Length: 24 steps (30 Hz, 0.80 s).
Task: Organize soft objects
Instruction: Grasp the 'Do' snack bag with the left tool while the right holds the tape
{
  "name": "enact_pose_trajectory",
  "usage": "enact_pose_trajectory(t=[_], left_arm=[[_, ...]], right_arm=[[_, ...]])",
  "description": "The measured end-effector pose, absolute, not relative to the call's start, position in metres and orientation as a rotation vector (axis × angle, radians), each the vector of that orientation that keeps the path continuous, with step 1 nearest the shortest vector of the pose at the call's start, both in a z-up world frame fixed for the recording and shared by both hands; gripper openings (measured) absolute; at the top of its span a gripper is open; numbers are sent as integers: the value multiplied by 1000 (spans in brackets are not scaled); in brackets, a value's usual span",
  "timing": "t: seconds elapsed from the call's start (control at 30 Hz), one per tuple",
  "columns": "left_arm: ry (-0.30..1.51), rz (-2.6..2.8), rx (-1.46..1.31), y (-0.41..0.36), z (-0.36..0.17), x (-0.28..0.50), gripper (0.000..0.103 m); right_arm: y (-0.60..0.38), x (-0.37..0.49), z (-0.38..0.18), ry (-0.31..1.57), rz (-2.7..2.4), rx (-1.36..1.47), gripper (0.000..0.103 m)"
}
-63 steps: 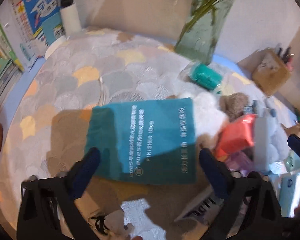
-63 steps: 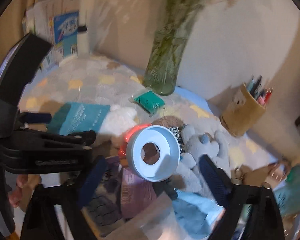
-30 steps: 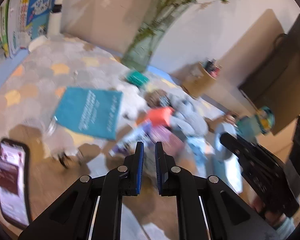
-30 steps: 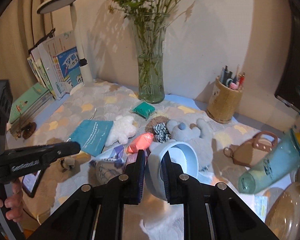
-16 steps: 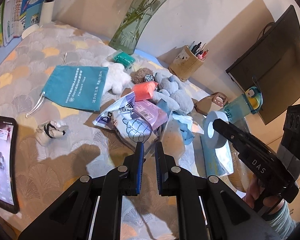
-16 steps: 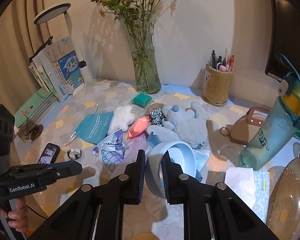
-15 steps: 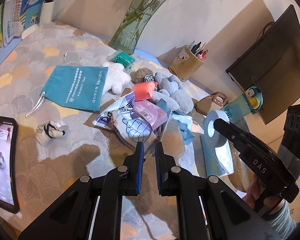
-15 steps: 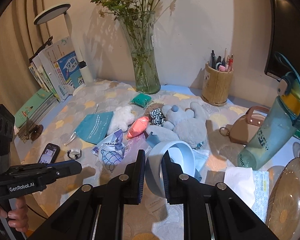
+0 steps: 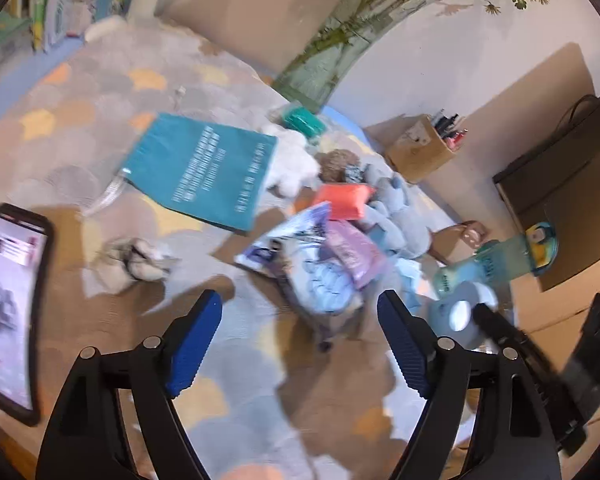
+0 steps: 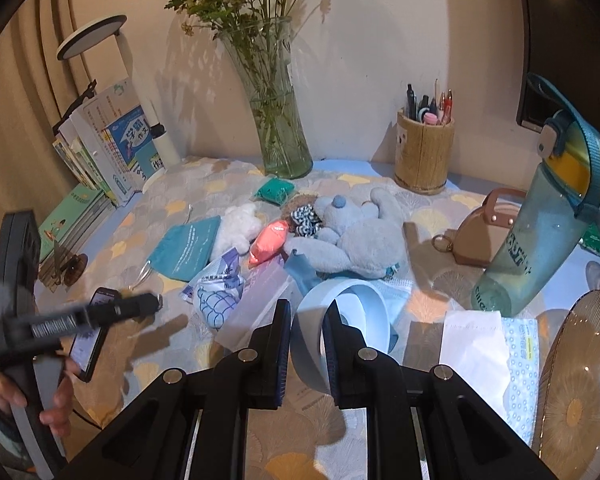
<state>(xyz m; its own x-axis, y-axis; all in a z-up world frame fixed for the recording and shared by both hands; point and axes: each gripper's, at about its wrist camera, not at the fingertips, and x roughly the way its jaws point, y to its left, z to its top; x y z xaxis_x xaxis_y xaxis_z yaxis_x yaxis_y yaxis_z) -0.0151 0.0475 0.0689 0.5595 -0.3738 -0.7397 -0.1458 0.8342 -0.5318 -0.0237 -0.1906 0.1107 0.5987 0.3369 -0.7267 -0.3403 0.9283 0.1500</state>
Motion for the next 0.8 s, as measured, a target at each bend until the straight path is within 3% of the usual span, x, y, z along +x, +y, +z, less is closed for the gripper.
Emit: enact_pose_trajectory(t=[0.13,0.4,0.43,0.5,0.57,0.8], left_arm=[[1009,-84,-491,27,54,2,79],[1065,-28,-555,8,23,34,77],[1078,-43,-569,4,18,36,75],[1064,-68,-589,0,14,38,54],[1053,-92,-577,-2,19,36,44],[1040,-75,-563,16,31,14,39]], right_arm=[[-188,-26,106,855,394,-3,15],[-192,-28,101,875,372,0,15],[-194,-28,99,879,365,3,15],[-198,-28,98,883,352,7,15],[-201,-28,98,883,343,10,15],[-204,-31,101,871,341,24,15]])
